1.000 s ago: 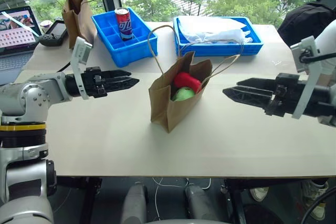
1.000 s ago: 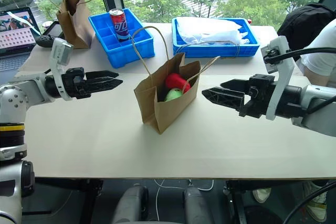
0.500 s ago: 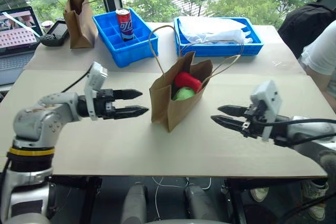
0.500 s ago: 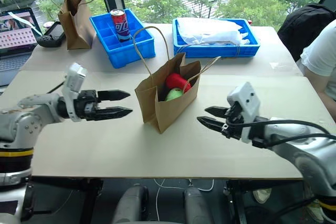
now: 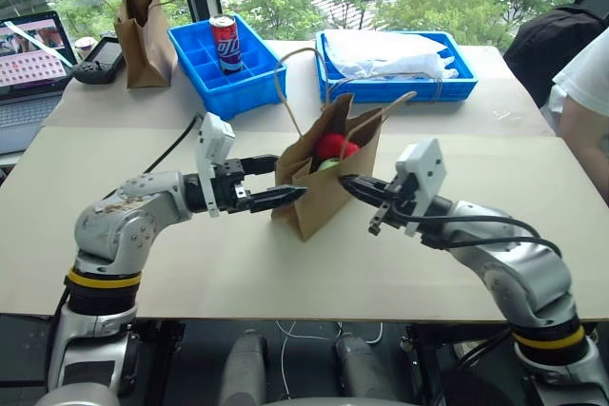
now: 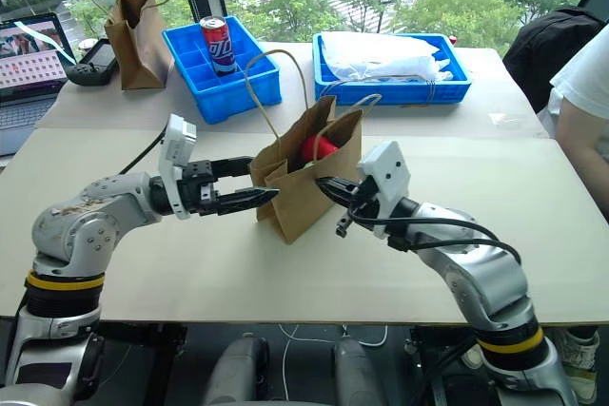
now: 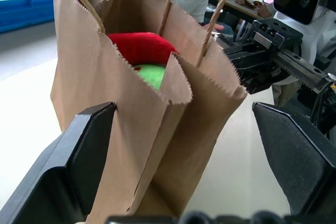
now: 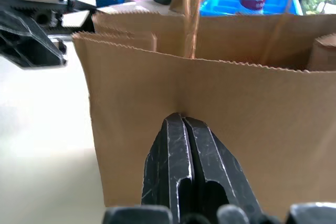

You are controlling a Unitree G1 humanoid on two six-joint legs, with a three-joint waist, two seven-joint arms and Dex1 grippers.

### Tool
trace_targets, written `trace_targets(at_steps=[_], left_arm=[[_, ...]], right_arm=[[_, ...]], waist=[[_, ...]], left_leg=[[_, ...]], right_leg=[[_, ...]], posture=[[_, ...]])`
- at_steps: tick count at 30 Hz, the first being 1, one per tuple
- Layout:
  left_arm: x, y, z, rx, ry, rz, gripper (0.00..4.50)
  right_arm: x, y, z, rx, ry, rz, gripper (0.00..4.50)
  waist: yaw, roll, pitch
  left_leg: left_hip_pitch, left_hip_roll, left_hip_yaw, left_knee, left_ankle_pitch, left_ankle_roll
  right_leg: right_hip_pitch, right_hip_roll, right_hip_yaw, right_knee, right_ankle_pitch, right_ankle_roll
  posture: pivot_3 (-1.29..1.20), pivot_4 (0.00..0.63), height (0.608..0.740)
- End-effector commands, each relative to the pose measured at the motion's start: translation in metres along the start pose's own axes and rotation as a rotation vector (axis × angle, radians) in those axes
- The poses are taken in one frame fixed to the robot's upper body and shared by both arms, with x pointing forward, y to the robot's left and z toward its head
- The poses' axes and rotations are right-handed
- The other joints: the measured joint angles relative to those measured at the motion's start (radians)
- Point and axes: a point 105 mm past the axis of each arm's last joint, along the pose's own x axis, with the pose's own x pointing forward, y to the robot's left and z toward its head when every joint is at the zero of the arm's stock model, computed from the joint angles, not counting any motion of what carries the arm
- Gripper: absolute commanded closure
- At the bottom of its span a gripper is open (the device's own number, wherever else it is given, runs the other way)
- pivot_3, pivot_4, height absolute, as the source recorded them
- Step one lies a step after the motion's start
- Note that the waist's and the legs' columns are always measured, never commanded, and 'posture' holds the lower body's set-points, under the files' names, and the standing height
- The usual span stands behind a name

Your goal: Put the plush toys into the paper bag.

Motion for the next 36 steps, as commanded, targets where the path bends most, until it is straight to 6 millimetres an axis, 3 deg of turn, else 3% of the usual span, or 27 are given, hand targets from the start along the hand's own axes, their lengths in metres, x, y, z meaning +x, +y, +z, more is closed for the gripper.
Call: trace_targets(at_steps=[1, 7, 10, 13, 21, 25, 26, 31, 36], left_arm=[[0.007, -0.010, 0.007, 0.044, -0.009, -0.031, 0.00], [0.004, 0.004, 0.003, 0.026, 0.015, 0.035, 0.00], [0.001, 0.015, 0.003, -0.006, 0.000, 0.087, 0.71], [0.002, 0.016, 0.006, -0.010, -0.016, 0.086, 1.95], [0.007, 0.024, 0.009, 0.013, -0.022, 0.093, 4.45], [0.001, 0.032, 0.018, 0.075, -0.012, 0.061, 4.45], [-0.002, 0.032, 0.024, 0.109, -0.011, 0.016, 4.45], [-0.010, 0.023, 0.038, 0.225, 0.005, -0.216, 4.45], [-0.020, 0.009, 0.040, 0.303, 0.056, -0.475, 4.45]], right_arm=[[0.007, -0.003, 0.010, -0.042, -0.052, -0.022, 4.48], [0.010, -0.004, 0.007, -0.034, -0.060, -0.035, 4.48], [0.009, -0.005, 0.005, -0.029, -0.055, -0.044, 4.50], [0.008, -0.006, 0.003, -0.026, -0.053, -0.049, 4.50], [0.003, -0.005, 0.004, -0.019, -0.049, -0.056, 4.50], [-0.022, 0.001, 0.000, 0.016, 0.030, 0.003, 4.50], [-0.039, -0.001, -0.006, 0.031, 0.091, 0.011, 4.50], [-0.096, -0.021, -0.024, 0.040, 0.283, -0.069, 4.50], [-0.132, -0.034, -0.039, 0.046, 0.400, -0.165, 4.50]], waist=[[0.000, 0.000, 0.000], [0.000, 0.000, 0.000], [0.000, 0.000, 0.000], [0.000, 0.000, 0.000], [0.000, 0.000, 0.000], [0.004, 0.000, 0.000], [0.006, 0.000, 0.000], [0.014, 0.000, 0.000], [0.000, 0.000, 0.000]], left_leg=[[0.000, 0.000, 0.000, 0.000, 0.000, 0.000], [0.000, 0.000, 0.000, 0.000, 0.000, 0.000], [0.000, 0.000, 0.000, 0.000, 0.000, 0.000], [0.000, 0.000, 0.000, 0.000, 0.000, 0.000], [0.000, 0.000, 0.000, 0.000, 0.000, 0.000], [0.000, 0.000, 0.000, 0.000, 0.000, 0.000], [0.000, 0.000, 0.000, 0.000, 0.000, 0.000], [0.000, -0.001, 0.000, 0.000, 0.000, 0.000], [0.001, -0.001, 0.000, 0.000, 0.000, 0.000]], right_leg=[[0.000, 0.000, 0.000, 0.000, 0.000, 0.000], [0.000, 0.000, 0.000, 0.000, 0.000, 0.000], [0.000, 0.000, 0.000, 0.000, 0.000, 0.000], [0.000, 0.000, 0.000, 0.000, 0.000, 0.000], [0.000, 0.000, 0.000, 0.000, 0.000, 0.000], [0.000, 0.000, 0.000, 0.000, 0.000, 0.000], [0.000, 0.000, 0.000, 0.000, 0.000, 0.000], [0.001, -0.001, 0.000, -0.001, 0.000, 0.000], [0.001, 0.000, 0.000, 0.000, -0.001, 0.001]], posture=[[0.00, 0.150, 0.665], [0.00, 0.150, 0.665], [0.00, 0.150, 0.665], [0.00, 0.150, 0.665], [0.00, 0.150, 0.665], [0.00, 0.150, 0.665], [0.00, 0.150, 0.665], [0.00, 0.150, 0.665], [0.00, 0.150, 0.665]])
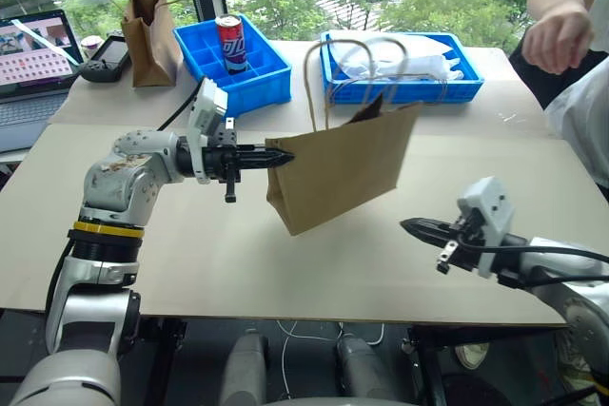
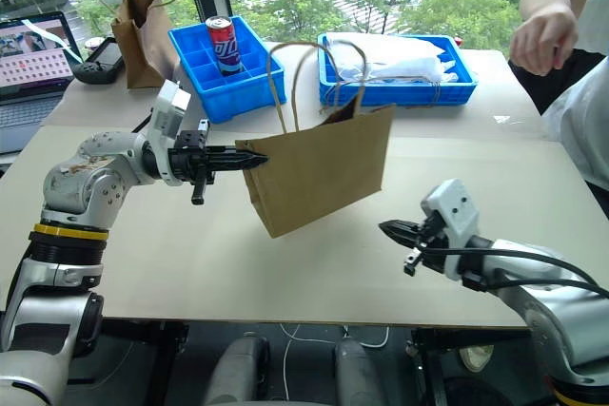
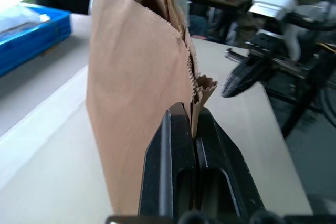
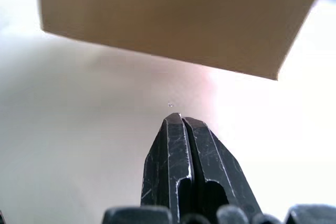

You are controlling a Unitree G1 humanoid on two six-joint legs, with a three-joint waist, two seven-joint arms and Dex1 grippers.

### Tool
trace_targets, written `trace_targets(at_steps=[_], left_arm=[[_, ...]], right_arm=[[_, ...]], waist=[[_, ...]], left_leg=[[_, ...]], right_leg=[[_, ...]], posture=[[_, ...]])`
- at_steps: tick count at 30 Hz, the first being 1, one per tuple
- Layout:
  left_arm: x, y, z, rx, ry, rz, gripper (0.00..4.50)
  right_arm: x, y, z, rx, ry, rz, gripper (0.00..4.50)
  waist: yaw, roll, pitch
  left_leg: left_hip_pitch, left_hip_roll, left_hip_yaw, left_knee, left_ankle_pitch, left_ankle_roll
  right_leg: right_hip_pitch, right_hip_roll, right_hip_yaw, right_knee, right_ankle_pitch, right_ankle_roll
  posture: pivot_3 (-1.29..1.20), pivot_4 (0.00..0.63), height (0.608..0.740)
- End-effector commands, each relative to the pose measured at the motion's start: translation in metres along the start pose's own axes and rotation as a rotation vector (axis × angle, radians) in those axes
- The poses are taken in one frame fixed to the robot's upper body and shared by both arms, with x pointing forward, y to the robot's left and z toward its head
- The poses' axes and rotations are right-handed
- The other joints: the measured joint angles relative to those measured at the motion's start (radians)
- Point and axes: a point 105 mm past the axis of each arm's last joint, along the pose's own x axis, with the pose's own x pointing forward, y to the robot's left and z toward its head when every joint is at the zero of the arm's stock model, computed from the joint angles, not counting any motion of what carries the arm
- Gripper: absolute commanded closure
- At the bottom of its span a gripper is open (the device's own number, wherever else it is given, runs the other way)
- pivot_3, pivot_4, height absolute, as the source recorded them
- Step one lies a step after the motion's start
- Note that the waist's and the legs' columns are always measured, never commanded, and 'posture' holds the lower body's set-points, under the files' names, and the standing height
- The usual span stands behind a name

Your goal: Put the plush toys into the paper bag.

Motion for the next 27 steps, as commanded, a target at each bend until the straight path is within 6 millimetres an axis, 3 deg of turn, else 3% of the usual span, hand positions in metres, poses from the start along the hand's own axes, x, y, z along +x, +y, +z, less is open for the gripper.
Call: trace_targets(at_steps=[1, 5, 11, 24, 27], left_arm=[[-0.004, -0.011, 0.009, 0.086, 0.033, -0.157, 4.45], [-0.007, -0.011, -0.010, 0.134, 0.170, -0.203, 4.45], [-0.010, -0.001, -0.015, 0.163, 0.191, -0.197, 4.45], [-0.023, 0.002, -0.002, 0.176, 0.087, -0.117, 4.45], [-0.023, -0.002, -0.007, 0.181, 0.095, -0.119, 4.45]], right_arm=[[-0.014, -0.007, 0.003, -0.027, -0.004, -0.046, 4.50], [-0.016, -0.004, -0.003, -0.012, 0.016, -0.055, 4.50], [-0.019, -0.003, -0.006, -0.001, 0.023, -0.056, 4.50], [-0.015, -0.006, 0.001, -0.016, 0.021, -0.036, 4.50], [-0.013, -0.008, 0.002, -0.020, 0.024, -0.029, 4.50]], waist=[[-0.009, 0.000, 0.000], [-0.018, 0.000, 0.000], [-0.008, 0.000, 0.000], [-0.009, 0.000, 0.000], [-0.007, 0.000, 0.000]], left_leg=[[0.000, 0.000, 0.000, 0.000, 0.000, 0.000], [0.000, 0.000, -0.001, 0.000, 0.000, 0.000], [0.000, 0.000, -0.001, 0.001, 0.000, 0.000], [0.000, 0.000, -0.001, 0.001, 0.000, 0.000], [0.000, 0.000, -0.001, 0.001, 0.000, 0.000]], right_leg=[[0.000, 0.000, 0.000, 0.000, 0.000, 0.000], [0.000, 0.000, 0.000, 0.001, 0.000, 0.000], [0.000, 0.000, 0.000, 0.000, -0.002, 0.004], [0.000, 0.000, 0.000, 0.000, -0.002, 0.003], [0.000, 0.000, 0.000, 0.000, -0.002, 0.003]], posture=[[0.00, 0.150, 0.665], [0.00, 0.150, 0.665], [0.00, 0.150, 0.665], [0.00, 0.150, 0.665], [0.00, 0.150, 0.665]])
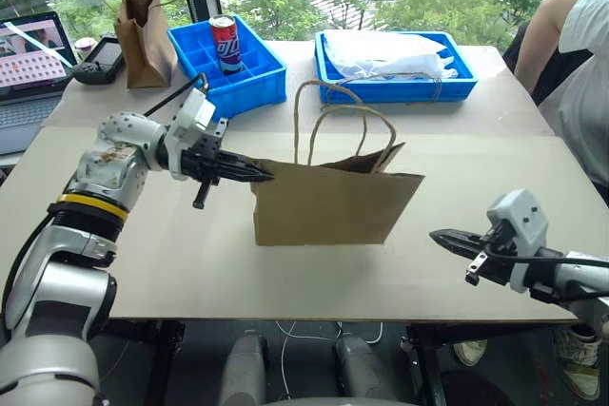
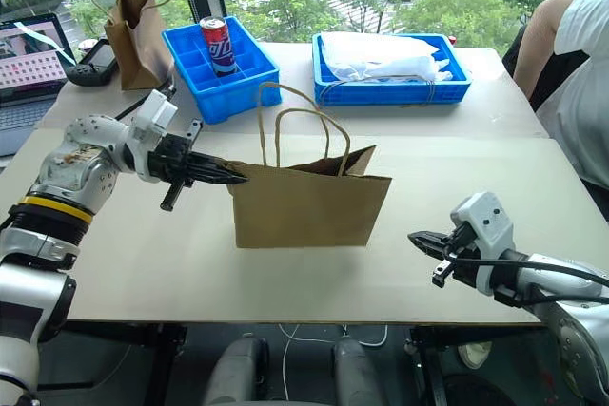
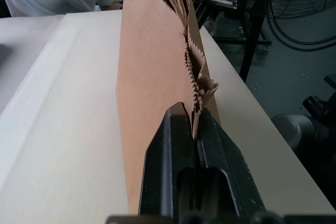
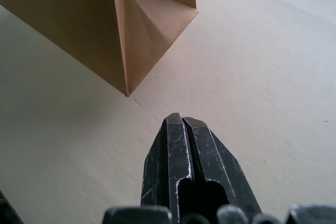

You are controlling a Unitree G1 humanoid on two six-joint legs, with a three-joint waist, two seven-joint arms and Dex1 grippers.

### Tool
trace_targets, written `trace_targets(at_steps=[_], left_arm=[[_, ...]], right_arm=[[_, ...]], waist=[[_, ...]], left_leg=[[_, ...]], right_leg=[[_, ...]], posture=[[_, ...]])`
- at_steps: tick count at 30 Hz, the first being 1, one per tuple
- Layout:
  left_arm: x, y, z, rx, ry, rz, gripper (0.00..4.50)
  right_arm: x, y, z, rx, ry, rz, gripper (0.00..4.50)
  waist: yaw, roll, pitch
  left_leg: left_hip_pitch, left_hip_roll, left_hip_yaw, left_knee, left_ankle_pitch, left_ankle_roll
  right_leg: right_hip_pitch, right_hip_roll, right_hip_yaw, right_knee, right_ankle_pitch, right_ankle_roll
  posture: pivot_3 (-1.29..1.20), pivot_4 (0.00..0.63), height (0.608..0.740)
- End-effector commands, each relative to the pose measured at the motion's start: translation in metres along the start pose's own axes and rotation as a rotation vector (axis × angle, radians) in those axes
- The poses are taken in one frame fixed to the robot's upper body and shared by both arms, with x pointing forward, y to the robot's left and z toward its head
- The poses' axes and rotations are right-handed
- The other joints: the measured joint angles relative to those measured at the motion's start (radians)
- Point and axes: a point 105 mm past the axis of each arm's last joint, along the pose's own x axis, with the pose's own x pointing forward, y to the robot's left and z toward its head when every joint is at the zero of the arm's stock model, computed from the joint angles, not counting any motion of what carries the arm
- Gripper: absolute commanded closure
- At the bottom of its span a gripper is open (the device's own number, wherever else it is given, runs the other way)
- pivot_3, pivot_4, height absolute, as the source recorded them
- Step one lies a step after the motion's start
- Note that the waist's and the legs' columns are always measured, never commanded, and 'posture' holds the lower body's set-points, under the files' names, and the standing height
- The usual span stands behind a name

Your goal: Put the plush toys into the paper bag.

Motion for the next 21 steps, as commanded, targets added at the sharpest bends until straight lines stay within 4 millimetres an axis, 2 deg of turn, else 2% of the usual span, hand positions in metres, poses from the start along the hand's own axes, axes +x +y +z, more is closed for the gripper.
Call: trace_targets(at_steps=[1, 7, 10, 15, 20, 21], left_arm=[[0.001, -0.005, 0.003, 0.047, 0.006, -0.012, 4.45], [-0.002, -0.004, -0.014, 0.034, 0.083, 0.010, 4.45], [-0.007, -0.005, -0.018, 0.005, 0.119, 0.018, 3.77], [-0.020, -0.008, -0.011, -0.018, 0.114, 0.045, 1.94], [-0.046, -0.009, 0.004, -0.114, 0.049, 0.141, 0.20], [-0.054, -0.010, 0.005, -0.144, 0.034, 0.178, 0.04]], right_arm=[[0.000, -0.001, 0.007, -0.027, -0.006, 0.012, 4.50], [0.004, -0.001, 0.010, -0.033, -0.007, 0.026, 4.50], [0.004, -0.001, 0.009, -0.030, -0.004, 0.032, 4.50], [0.000, -0.004, 0.004, -0.022, 0.013, 0.037, 4.50], [-0.007, -0.007, 0.005, -0.012, -0.008, 0.034, 4.50], [-0.009, -0.008, 0.006, -0.004, -0.026, 0.034, 4.50]], waist=[[0.001, 0.000, 0.000], [0.003, 0.000, 0.000], [0.003, 0.000, 0.000], [0.001, 0.000, 0.000], [0.000, 0.000, 0.000], [0.000, 0.000, 0.000]], left_leg=[[0.000, 0.000, 0.000, 0.000, 0.000, 0.000], [0.000, 0.000, 0.000, 0.000, 0.000, 0.000], [0.000, 0.000, 0.000, 0.001, 0.000, 0.000], [0.000, 0.000, 0.000, 0.000, 0.000, 0.000], [0.000, 0.000, 0.000, 0.000, 0.000, 0.000], [0.000, 0.000, 0.000, 0.000, 0.000, 0.000]], right_leg=[[0.000, 0.000, 0.000, 0.000, 0.000, 0.000], [0.000, 0.000, 0.000, 0.000, 0.001, -0.001], [0.000, 0.000, 0.000, 0.000, 0.001, -0.001], [0.000, 0.000, 0.000, 0.000, 0.001, -0.001], [0.000, 0.000, 0.000, 0.000, 0.001, -0.001], [0.000, 0.000, 0.000, 0.000, 0.000, -0.001]], posture=[[0.00, 0.150, 0.665], [0.00, 0.150, 0.665], [0.00, 0.150, 0.665], [0.00, 0.150, 0.665], [0.00, 0.150, 0.665], [0.00, 0.150, 0.665]])
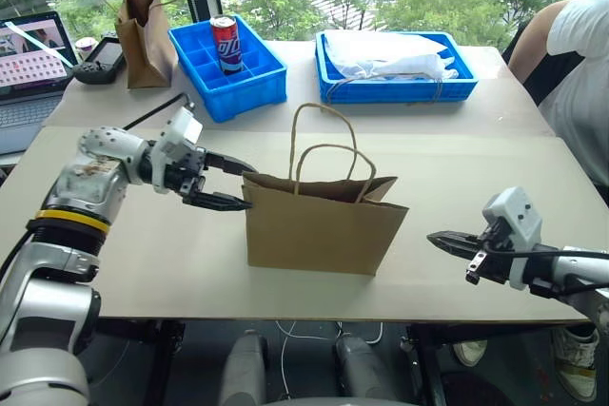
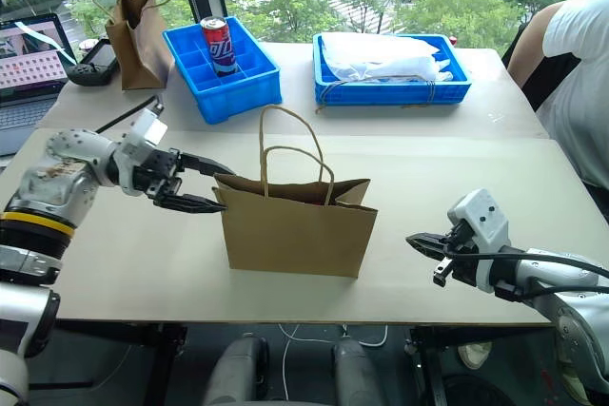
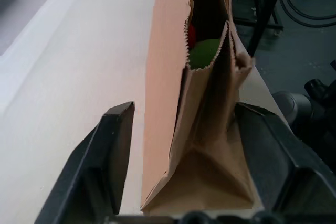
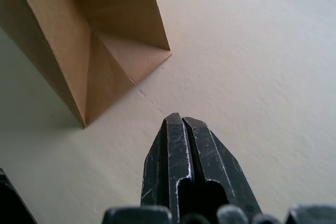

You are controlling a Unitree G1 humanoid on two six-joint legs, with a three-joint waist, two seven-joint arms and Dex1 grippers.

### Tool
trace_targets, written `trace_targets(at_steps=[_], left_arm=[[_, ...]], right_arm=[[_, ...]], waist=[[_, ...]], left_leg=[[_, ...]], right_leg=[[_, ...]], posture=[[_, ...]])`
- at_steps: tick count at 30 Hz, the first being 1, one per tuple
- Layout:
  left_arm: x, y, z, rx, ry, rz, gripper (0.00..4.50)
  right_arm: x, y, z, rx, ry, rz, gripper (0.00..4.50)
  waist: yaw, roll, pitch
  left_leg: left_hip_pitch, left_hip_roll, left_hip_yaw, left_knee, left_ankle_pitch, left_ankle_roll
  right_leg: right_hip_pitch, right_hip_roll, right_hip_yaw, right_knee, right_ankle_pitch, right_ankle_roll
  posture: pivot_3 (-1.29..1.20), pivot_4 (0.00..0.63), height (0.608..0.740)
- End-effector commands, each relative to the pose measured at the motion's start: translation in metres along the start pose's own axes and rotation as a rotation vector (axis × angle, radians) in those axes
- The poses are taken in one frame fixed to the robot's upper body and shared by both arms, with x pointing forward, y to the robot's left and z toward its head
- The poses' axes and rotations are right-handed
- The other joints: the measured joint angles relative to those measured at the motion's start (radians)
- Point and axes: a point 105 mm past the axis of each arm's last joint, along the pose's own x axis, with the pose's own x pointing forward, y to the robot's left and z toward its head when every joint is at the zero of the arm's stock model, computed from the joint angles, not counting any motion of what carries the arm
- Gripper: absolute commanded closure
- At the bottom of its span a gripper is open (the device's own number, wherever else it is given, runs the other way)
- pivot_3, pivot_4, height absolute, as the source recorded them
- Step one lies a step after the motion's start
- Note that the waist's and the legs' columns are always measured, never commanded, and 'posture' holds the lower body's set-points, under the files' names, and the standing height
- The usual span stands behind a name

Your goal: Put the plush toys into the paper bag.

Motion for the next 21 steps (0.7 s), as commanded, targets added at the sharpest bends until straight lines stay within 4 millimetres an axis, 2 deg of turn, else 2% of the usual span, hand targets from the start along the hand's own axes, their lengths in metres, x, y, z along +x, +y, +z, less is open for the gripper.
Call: trace_targets(at_steps=[1, 4, 6, 10, 11, 12, 17, 18, 19, 20, 21], left_arm=[[-0.036, 0.000, 0.012, -0.074, -0.087, 0.150, 0.04], [-0.061, -0.006, -0.002, -0.175, -0.125, 0.294, 0.04], [-0.068, -0.010, -0.014, -0.194, -0.113, 0.360, 0.04], [-0.065, -0.026, -0.046, -0.267, -0.058, 0.463, 0.04], [-0.062, -0.028, -0.051, -0.268, -0.055, 0.502, 0.00], [-0.058, -0.031, -0.055, -0.256, -0.057, 0.538, 0.00], [-0.044, -0.044, -0.068, -0.260, -0.063, 0.659, 0.00], [-0.042, -0.047, -0.070, -0.256, -0.063, 0.664, 0.00], [-0.040, -0.050, -0.073, -0.254, -0.054, 0.687, 0.00], [-0.037, -0.054, -0.076, -0.258, -0.055, 0.694, 0.00], [-0.035, -0.057, -0.077, -0.268, -0.062, 0.698, 0.00]], right_arm=[[-0.013, -0.004, 0.014, -0.018, -0.091, -0.018, 4.50], [-0.019, -0.005, 0.014, -0.006, -0.150, -0.032, 4.50], [-0.020, -0.005, 0.014, 0.003, -0.185, -0.046, 4.50], [-0.022, -0.007, 0.005, 0.026, -0.218, -0.063, 4.50], [-0.022, -0.007, 0.001, 0.031, -0.215, -0.067, 3.91], [-0.021, -0.007, -0.001, 0.044, -0.222, -0.071, 3.74], [-0.018, -0.005, -0.008, 0.064, -0.258, -0.107, 2.11], [-0.018, -0.004, -0.008, 0.070, -0.267, -0.116, 1.63], [-0.018, -0.003, -0.010, 0.077, -0.272, -0.122, 1.43], [-0.018, -0.002, -0.013, 0.082, -0.276, -0.130, 0.98], [-0.018, -0.002, -0.015, 0.085, -0.276, -0.134, 0.81]], waist=[[-0.001, 0.000, 0.000], [-0.011, 0.000, 0.000], [-0.011, 0.000, 0.000], [-0.008, 0.000, 0.000], [-0.004, 0.000, 0.000], [0.001, 0.000, 0.000], [0.004, 0.000, 0.000], [0.004, 0.000, 0.000], [0.003, 0.000, 0.000], [0.002, 0.001, 0.000], [0.000, 0.001, 0.000]], left_leg=[[0.000, 0.000, 0.000, 0.000, 0.000, 0.000], [0.001, 0.000, 0.000, -0.001, 0.000, 0.000], [0.001, 0.001, 0.000, -0.001, 0.000, 0.000], [0.001, 0.001, 0.000, 0.000, 0.000, 0.000], [0.001, 0.001, 0.000, 0.000, 0.000, 0.000], [0.001, 0.001, 0.000, 0.000, 0.000, 0.000], [0.001, 0.001, 0.000, 0.002, 0.000, 0.000], [0.001, 0.001, 0.000, 0.002, 0.000, 0.000], [0.001, 0.001, 0.000, 0.002, 0.000, 0.000], [0.001, 0.001, 0.001, 0.002, 0.000, 0.000], [0.001, 0.001, 0.001, 0.002, 0.000, 0.000]], right_leg=[[0.000, 0.000, 0.000, 0.000, -0.001, 0.001], [0.000, 0.000, 0.000, 0.000, -0.001, 0.001], [0.000, 0.000, -0.001, 0.000, -0.001, 0.001], [0.000, 0.000, -0.001, 0.001, -0.001, 0.001], [0.000, 0.000, -0.001, 0.001, -0.001, 0.001], [0.001, 0.000, -0.001, 0.001, -0.001, 0.001], [0.002, -0.001, -0.001, 0.000, 0.000, 0.000], [0.001, 0.000, -0.001, 0.000, -0.001, 0.001], [0.002, 0.000, -0.001, 0.000, -0.001, 0.000], [0.002, 0.000, -0.001, 0.001, -0.001, 0.000], [0.001, 0.000, -0.001, 0.001, -0.001, 0.000]], posture=[[0.00, 0.150, 0.665], [0.00, 0.150, 0.665], [0.00, 0.150, 0.665], [0.00, 0.150, 0.665], [0.00, 0.150, 0.665], [0.00, 0.150, 0.665], [0.00, 0.150, 0.665], [0.00, 0.150, 0.665], [0.00, 0.150, 0.665], [0.00, 0.150, 0.665], [0.00, 0.150, 0.665]])
